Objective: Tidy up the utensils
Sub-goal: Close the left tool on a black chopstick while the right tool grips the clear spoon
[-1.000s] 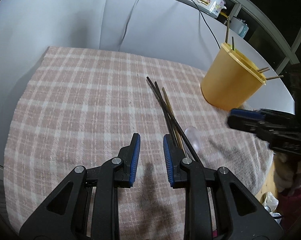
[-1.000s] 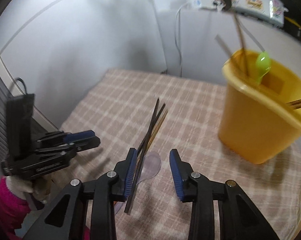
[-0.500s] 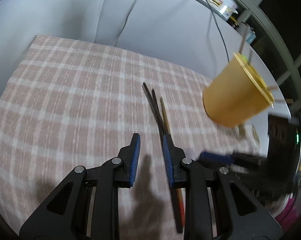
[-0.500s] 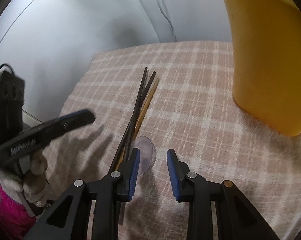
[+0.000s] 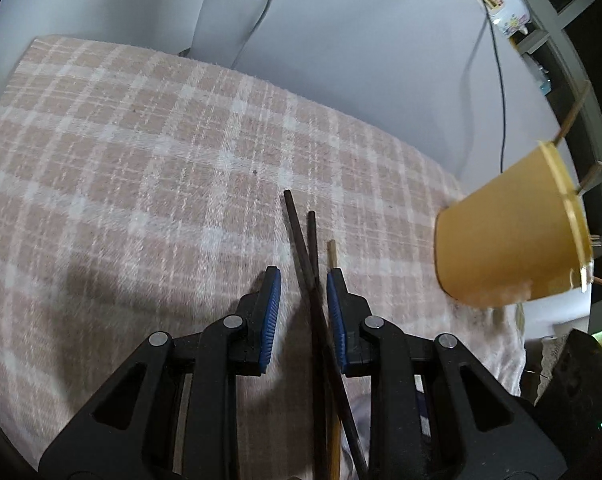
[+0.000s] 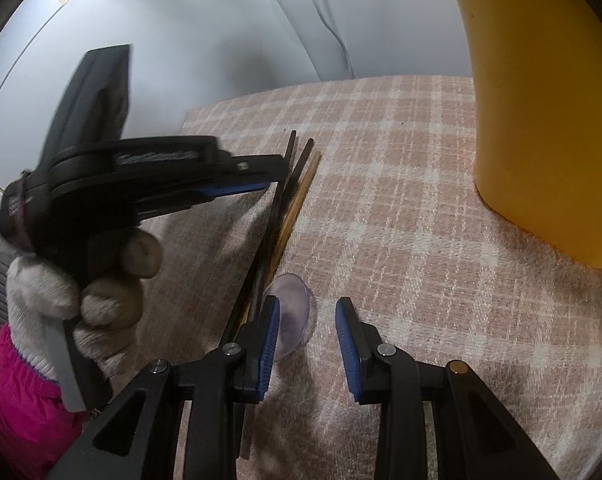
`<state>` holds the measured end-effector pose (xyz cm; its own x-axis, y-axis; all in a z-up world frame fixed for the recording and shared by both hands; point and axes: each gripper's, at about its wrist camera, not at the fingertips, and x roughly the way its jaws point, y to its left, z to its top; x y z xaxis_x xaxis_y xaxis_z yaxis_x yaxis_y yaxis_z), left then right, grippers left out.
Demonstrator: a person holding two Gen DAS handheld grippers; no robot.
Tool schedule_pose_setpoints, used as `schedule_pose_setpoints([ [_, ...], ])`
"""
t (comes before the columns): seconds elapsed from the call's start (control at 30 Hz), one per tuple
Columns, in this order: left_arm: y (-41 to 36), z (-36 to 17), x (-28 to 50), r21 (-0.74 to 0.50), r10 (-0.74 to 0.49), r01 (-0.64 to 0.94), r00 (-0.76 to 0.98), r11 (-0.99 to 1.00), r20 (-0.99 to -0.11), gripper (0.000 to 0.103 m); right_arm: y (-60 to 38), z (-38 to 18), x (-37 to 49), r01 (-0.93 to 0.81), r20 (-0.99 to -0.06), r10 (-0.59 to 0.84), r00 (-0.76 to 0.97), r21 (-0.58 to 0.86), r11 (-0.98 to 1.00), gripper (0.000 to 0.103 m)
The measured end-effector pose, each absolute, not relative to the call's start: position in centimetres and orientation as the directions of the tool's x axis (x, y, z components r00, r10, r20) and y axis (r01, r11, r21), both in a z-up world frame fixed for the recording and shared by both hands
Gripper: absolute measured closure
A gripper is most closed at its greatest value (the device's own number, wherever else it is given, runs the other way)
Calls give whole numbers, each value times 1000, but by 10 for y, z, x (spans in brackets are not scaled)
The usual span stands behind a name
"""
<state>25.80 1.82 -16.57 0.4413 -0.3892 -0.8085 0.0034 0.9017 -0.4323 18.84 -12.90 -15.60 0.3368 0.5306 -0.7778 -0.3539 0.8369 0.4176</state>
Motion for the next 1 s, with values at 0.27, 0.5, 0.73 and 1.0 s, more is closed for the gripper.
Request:
schedule_pose_setpoints([
  [0.27,9,-171,268,-404,-358,3,468,915,-808,84,-129,-158,191,-351,-781,532,328,422,836,77],
  [0.5,16,-175,275,-410,-355,-9,481,912,-801,95,-124,-160,196,-366,-789,521,326,402,839,82],
  [0.73,38,-165,264,-416,-361,-4,488,909,-794,101,-119,-159,196,-372,-796,504,335,380,847,100],
  [1.0,59,-153,250,-426,-368,-1,503,905,-782,101,-118,-147,189,-388,-789,494,365,353,851,102],
])
